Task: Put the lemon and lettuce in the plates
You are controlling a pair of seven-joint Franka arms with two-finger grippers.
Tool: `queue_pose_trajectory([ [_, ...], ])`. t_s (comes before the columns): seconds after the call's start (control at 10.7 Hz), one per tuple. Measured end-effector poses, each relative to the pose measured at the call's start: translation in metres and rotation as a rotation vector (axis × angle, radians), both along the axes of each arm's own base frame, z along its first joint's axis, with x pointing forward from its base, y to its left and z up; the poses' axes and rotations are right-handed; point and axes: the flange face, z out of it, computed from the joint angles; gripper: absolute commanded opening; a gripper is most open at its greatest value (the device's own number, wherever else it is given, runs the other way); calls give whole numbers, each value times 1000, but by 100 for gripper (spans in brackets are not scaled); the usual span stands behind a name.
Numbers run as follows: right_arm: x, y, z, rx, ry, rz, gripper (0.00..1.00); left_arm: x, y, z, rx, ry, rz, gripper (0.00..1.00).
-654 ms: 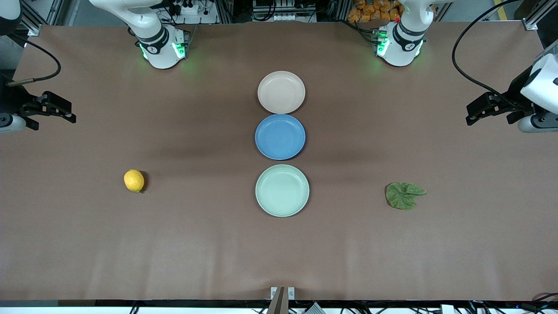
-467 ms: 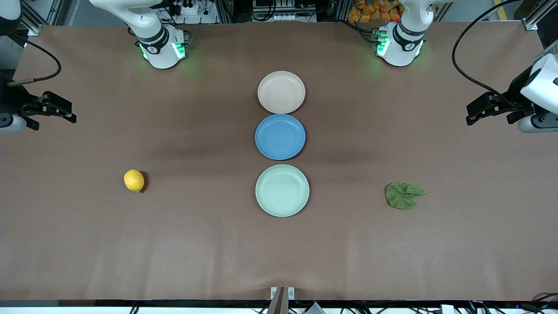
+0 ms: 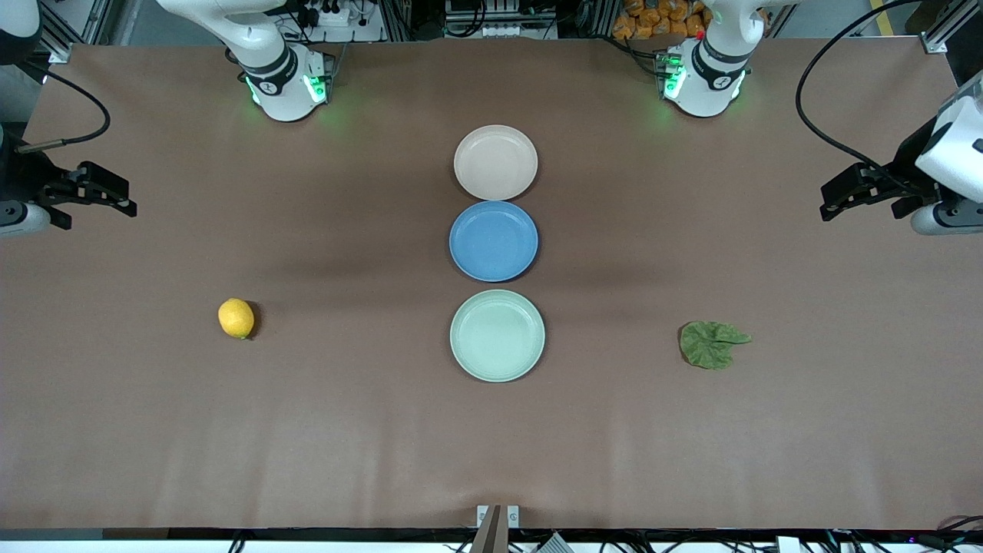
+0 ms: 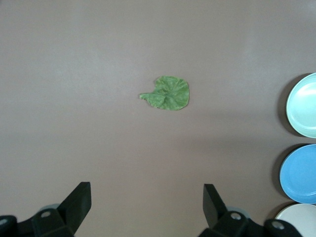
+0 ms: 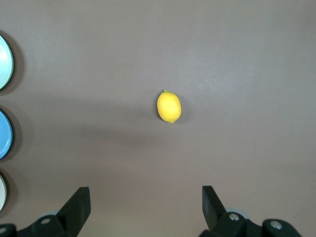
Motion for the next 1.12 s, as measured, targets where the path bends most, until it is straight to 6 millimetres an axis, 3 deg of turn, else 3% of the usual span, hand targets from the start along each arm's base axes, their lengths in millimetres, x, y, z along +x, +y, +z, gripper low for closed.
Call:
queue_pose_trajectory([
  [0.19, 0, 1, -1, 0, 3, 1, 100, 6, 1, -19, 0, 38, 0, 100],
  [0.37, 0, 1, -3, 0, 5, 2, 100, 21, 5, -52, -5, 81, 5, 100],
  [0.84, 0, 2, -5, 0, 7, 4, 100, 69, 16, -158, -35, 112, 22, 100],
  [1.12, 0, 3, -5, 0, 6, 5, 100, 86, 15, -206, -51, 124, 23, 100],
])
